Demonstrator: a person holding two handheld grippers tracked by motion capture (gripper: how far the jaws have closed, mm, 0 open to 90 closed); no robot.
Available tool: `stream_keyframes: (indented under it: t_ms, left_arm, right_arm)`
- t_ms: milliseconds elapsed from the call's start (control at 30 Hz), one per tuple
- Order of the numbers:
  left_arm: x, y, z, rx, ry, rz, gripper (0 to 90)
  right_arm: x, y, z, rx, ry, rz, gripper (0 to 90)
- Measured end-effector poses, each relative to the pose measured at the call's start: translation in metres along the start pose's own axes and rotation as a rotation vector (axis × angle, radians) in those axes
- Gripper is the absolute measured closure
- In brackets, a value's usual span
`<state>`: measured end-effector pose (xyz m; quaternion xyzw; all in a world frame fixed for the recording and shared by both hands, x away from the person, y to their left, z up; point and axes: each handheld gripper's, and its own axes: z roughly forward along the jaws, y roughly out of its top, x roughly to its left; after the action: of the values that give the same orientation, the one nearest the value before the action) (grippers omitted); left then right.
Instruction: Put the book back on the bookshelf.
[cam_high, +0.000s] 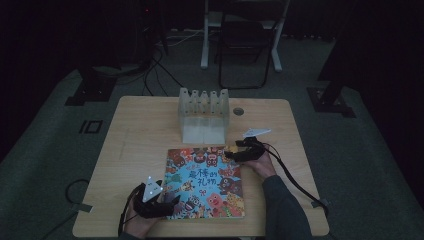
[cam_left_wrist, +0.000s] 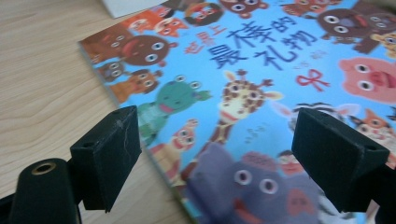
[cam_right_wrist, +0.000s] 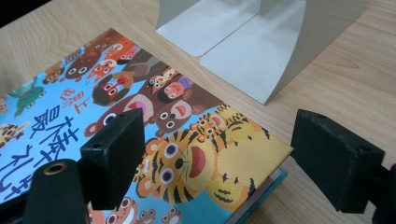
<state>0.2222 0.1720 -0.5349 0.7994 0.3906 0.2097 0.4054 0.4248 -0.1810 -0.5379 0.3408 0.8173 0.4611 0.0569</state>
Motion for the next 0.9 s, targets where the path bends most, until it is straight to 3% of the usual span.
stream_keyframes:
  t_ms: [133, 333, 533, 900]
  left_arm:
    - [-0.012, 0.001, 0.001, -0.004, -0.021, 0.041, 14.8]
    - [-0.043, 0.002, 0.009, 0.009, -0.068, 0.134, 12.3]
    - [-0.064, 0.001, 0.019, 0.03, -0.106, 0.193, 10.5]
    - [-0.087, 0.001, 0.033, 0.051, -0.148, 0.281, 10.1]
  right_arm:
    - [0.0, 0.001, -0.001, -0.004, 0.004, 0.005, 17.6]
    - [0.0, 0.003, -0.003, -0.014, 0.009, 0.012, 17.6]
    - [0.001, 0.005, -0.004, -0.016, 0.01, 0.013, 17.6]
    - [0.002, 0.01, -0.008, -0.029, 0.022, 0.012, 17.7]
